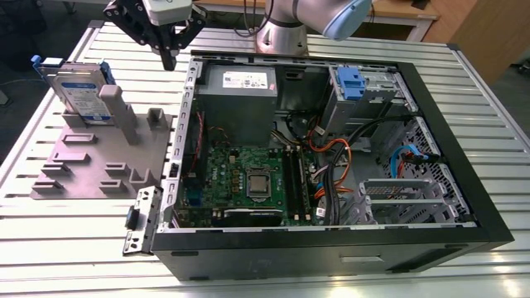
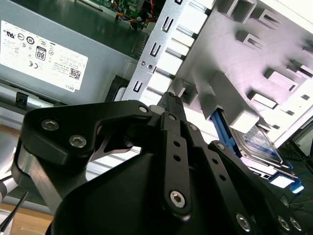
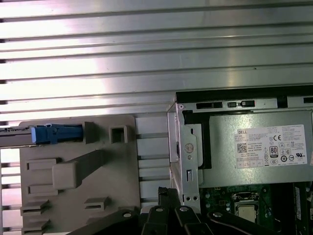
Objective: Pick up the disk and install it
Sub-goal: 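Reach for the disk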
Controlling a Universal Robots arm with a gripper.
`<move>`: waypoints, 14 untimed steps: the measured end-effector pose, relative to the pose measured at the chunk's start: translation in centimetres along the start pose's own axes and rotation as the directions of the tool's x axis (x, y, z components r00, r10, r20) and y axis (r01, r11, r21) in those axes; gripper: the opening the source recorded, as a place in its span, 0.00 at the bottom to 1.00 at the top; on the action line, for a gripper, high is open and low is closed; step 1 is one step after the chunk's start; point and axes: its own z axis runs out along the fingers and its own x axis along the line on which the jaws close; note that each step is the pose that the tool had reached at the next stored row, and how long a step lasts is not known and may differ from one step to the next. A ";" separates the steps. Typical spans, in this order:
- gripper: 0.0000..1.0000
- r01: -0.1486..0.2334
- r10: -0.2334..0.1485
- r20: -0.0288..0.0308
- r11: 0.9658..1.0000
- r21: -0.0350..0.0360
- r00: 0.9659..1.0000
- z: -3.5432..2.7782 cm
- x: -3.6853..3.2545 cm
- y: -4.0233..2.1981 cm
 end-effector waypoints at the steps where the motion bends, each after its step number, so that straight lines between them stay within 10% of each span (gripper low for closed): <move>1: 0.11 0.000 0.000 0.000 1.000 0.000 1.000 0.01 0.00 0.00; 9: 0.11 0.000 0.000 -0.002 1.000 0.000 1.000 0.12 0.59 0.66; 14: 0.11 0.000 0.000 -0.002 1.000 0.000 1.000 0.24 2.35 0.60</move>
